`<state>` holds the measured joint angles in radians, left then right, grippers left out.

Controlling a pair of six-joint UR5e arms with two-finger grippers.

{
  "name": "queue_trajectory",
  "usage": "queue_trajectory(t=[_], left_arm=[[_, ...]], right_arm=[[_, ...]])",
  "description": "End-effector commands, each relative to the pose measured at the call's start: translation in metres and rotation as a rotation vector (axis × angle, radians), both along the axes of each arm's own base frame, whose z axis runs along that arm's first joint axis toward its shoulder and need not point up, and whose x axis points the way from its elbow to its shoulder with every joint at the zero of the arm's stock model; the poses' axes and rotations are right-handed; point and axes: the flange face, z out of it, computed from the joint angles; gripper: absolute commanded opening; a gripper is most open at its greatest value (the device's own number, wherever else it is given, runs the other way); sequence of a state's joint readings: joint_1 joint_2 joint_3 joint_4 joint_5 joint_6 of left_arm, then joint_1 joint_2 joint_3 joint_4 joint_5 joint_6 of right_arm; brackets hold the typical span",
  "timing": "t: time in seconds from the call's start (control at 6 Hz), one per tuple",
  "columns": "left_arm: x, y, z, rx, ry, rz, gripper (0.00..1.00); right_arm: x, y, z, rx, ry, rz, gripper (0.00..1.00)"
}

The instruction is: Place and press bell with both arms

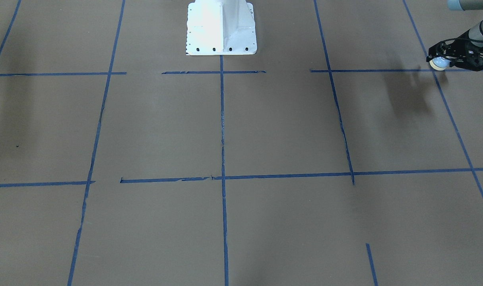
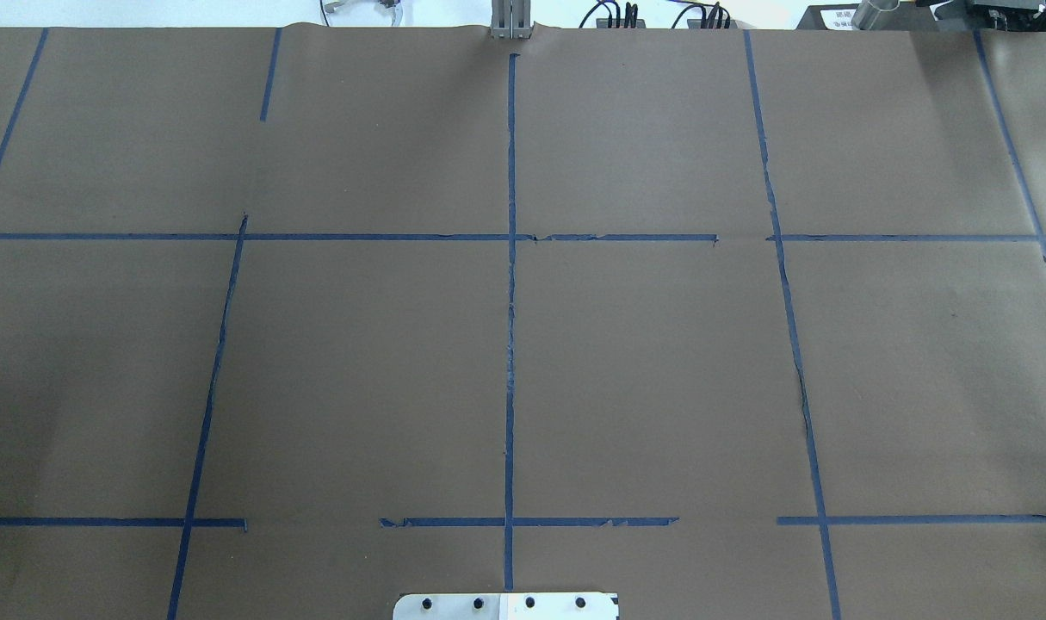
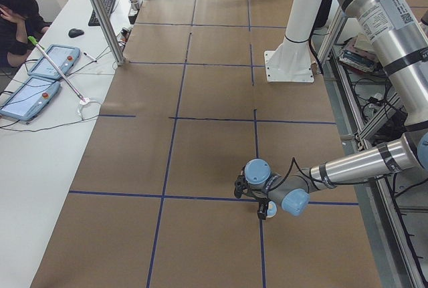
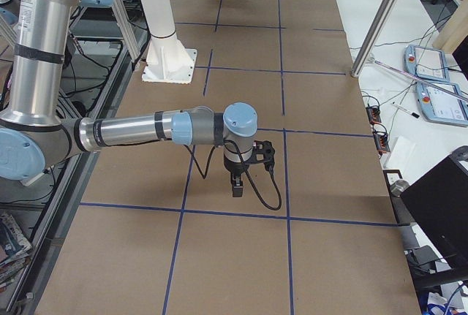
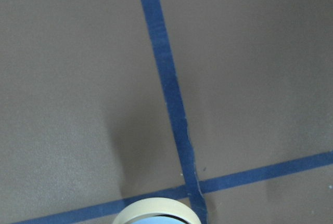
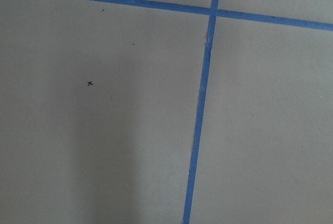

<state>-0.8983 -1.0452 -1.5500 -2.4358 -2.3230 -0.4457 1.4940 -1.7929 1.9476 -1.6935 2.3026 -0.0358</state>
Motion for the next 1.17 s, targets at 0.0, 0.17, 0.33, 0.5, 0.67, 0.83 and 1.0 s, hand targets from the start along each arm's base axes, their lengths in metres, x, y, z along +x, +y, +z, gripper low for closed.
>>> queue_trajectory(t=[0.0, 0.17, 0.33, 0.5, 0.67, 0.83, 1.0], left_arm=[[0.002, 0.005, 0.006, 0.000, -0.020, 0.020, 1.00], [0.003, 0.007, 0.010, 0.001, -0.030, 0.029, 1.00], [0.003, 0.007, 0.011, 0.005, -0.040, 0.028, 1.00], [0.003, 0.007, 0.012, 0.002, -0.042, 0.028, 0.88], [0.002, 0.008, 0.012, 0.000, -0.044, 0.027, 0.39], [0.003, 0.006, 0.009, 0.008, -0.037, 0.027, 0.06], [0.005, 0.001, -0.002, 0.027, -0.021, 0.019, 0.01]], right_arm=[[0.000, 0.000, -0.001, 0.002, 0.000, -0.001, 1.00], [-0.001, 0.000, 0.000, 0.001, 0.000, -0.002, 1.00], [-0.001, 0.000, 0.000, 0.001, 0.000, -0.002, 1.00], [0.000, 0.000, 0.000, 0.000, 0.000, 0.000, 1.00], [-0.001, 0.000, -0.001, 0.001, 0.000, -0.001, 1.00], [-0.001, 0.000, -0.001, 0.000, 0.000, 0.000, 1.00], [0.000, -0.001, -0.002, 0.003, 0.000, 0.002, 1.00]])
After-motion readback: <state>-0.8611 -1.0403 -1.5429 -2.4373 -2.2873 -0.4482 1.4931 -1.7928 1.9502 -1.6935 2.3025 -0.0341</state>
